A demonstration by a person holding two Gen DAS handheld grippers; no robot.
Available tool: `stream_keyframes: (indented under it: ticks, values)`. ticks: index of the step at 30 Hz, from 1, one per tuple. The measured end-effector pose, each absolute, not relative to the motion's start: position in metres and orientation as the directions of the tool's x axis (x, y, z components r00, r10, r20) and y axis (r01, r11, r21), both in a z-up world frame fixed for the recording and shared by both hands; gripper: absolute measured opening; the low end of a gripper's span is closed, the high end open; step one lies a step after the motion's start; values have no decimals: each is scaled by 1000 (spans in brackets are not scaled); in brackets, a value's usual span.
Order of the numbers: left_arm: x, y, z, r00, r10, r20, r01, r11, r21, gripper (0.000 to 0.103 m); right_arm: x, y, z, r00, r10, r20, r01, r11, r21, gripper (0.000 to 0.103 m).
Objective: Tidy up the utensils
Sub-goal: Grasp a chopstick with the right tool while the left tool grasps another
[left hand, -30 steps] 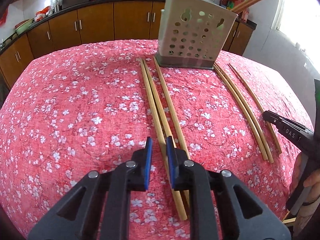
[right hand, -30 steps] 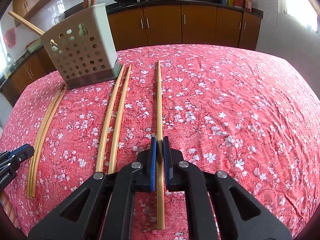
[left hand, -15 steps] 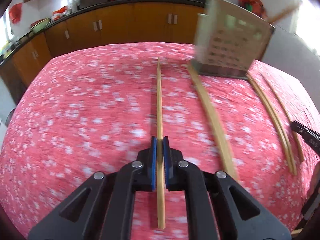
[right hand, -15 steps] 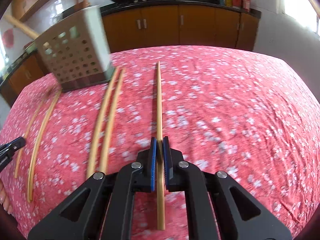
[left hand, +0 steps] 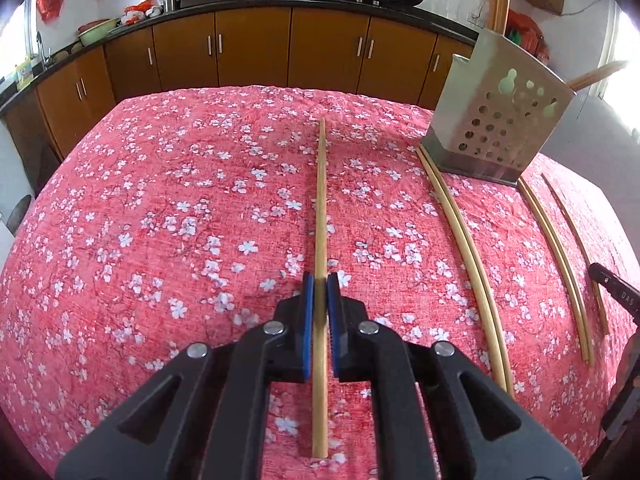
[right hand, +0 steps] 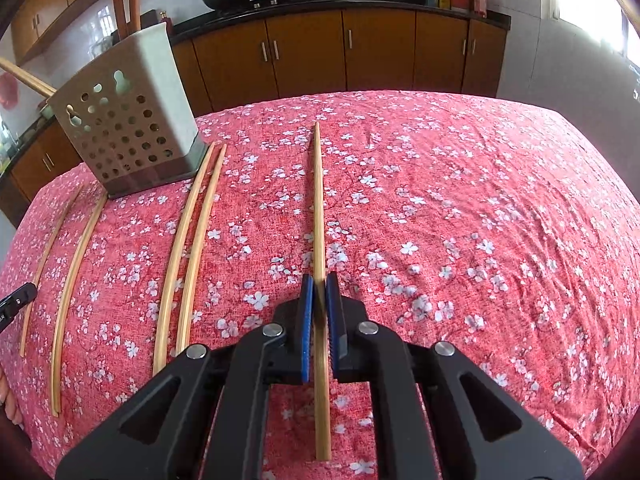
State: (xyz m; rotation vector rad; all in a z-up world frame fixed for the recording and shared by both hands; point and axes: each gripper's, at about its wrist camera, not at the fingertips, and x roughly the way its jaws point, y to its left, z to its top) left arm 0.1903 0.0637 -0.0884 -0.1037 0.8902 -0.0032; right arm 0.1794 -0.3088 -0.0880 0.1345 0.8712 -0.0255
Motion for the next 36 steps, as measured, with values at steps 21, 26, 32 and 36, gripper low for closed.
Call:
stream_keyframes:
  ticks: [21, 26, 32, 36]
  values:
    - [190, 64, -88, 629, -46, -776, -42, 995, -93, 10, 179, -310, -88, 645, 43, -763, 78, 989, 122, 8]
    - [190, 64, -88, 628, -46, -777, -42, 995, -93, 10, 180, -311, -88, 645, 44, -763, 78, 989, 123, 8]
    - [190, 63, -88, 628, -47, -777, -43, 995, -95, 10, 179, -311, -88, 645, 46, -763, 78, 989, 126, 8]
    - [190, 63, -87, 628, -48, -777, -43, 995, -95, 10, 179, -311, -88, 645, 48, -762, 78, 989, 128, 8]
